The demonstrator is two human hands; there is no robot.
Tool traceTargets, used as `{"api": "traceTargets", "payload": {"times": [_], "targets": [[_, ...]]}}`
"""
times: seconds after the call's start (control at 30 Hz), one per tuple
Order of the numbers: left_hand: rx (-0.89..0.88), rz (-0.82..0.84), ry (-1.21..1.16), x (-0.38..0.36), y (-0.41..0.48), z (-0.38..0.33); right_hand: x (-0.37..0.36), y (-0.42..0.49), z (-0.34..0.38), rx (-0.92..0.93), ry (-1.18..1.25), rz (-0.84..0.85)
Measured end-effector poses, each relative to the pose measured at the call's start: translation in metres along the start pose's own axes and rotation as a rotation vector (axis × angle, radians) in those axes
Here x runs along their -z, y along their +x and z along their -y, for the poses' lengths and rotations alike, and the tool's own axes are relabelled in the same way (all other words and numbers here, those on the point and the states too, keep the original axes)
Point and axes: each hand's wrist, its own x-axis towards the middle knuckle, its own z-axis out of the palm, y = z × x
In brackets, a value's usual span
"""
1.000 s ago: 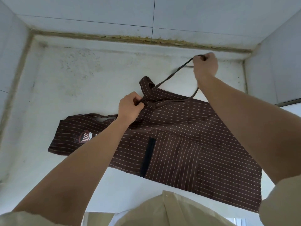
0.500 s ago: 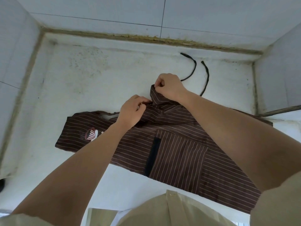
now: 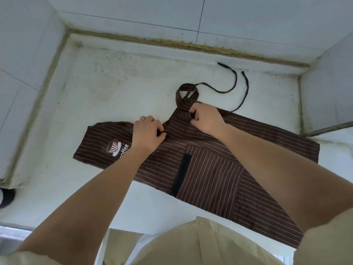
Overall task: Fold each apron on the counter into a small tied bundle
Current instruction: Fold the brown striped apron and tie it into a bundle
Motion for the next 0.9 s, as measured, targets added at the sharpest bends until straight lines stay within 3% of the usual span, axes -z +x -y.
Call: {"api": "traceTargets", "payload": {"times": [0.1,0.2,0.27,0.37,0.43,0.47,0.63,0.73,0.9], "targets": [[-0.052,-0.033,-0.082,0.008,-0.010,0.000,0.003,-0.009,-0.003,0.130,0.085,-0.153],[-0.118,0.034,-0.228,0.020,-0.023,-0.002,0.022,-0.024,-0.005,0.204,0.226,-0.092],[-0.114,0.182,-0.326,0.027,-0.031,-0.006,0.031,-0.033,-0.002,0.092,0.295,0.156],[-0.088,0.451,-0.361,0.028,-0.041,-0.011,0.026,-0.045,-0.001,-0.074,-0.102,0.634],[-0.099,0.442,-0.272,0.024,-0.040,-0.012,0.017,-0.050,-0.003,-0.110,-0.106,0.853],[-0.074,0.387,-0.248,0.023,-0.039,-0.012,0.016,-0.052,-0.005,-0.136,0.001,0.851],[0.035,-0.004,-0.118,0.019,-0.016,-0.007,0.020,-0.040,-0.011,-0.004,0.219,0.251],[0.063,0.028,-0.003,0.016,-0.001,0.004,0.020,-0.018,-0.009,0.016,0.323,0.051],[0.058,0.099,0.166,0.005,0.013,0.023,0.013,0.019,0.009,0.056,0.306,-0.090]]}}
